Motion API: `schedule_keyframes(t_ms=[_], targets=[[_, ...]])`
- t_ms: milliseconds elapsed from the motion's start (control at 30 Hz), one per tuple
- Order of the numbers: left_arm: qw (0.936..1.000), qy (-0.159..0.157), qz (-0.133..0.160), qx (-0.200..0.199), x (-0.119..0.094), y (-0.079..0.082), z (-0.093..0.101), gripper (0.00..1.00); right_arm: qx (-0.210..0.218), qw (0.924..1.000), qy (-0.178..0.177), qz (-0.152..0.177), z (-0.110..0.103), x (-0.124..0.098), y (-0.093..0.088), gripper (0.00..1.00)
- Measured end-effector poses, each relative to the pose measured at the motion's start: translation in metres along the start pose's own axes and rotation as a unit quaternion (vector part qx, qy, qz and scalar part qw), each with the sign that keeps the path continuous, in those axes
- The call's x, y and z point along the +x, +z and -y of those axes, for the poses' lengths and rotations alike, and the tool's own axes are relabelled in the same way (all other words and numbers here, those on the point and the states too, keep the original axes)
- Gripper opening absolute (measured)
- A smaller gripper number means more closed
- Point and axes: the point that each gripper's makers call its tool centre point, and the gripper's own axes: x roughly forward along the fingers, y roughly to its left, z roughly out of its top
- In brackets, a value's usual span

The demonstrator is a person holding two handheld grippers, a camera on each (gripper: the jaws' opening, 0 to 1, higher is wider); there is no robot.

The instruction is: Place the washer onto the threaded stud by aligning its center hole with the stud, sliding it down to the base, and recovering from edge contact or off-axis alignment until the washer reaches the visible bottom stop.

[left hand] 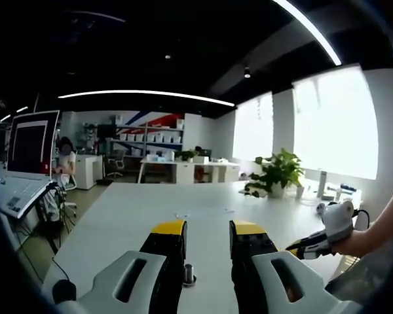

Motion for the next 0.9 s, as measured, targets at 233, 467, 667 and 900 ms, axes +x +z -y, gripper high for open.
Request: schedule_keyframes(t_ms=[233,467,667,900], targets=[[1.0000,0.001,0.000,-0.001,0.000,0.000,-0.001,0.24,-0.002,0.9999,0.011,-0.010,-0.008,0.005,-0.007,0.18],[1.0000,0.002,-0.001,0.001,0.000,-0.001,-0.001,0.24,-0.004,0.9994,0.024,-0.026,-0.016,0.010,-0.018,0.18],[1.0000,0.005,-0.003,-0.001,0.000,-0.002,-0.003,0.24,-0.012,0.9986,0.035,-0.039,-0.024,0.014,-0.027,0.19],[1.0000,0.007,-0.004,0.000,0.000,-0.002,-0.004,0.24,-0.017,0.9976,0.044,-0.050,-0.030,0.019,-0.034,0.19]])
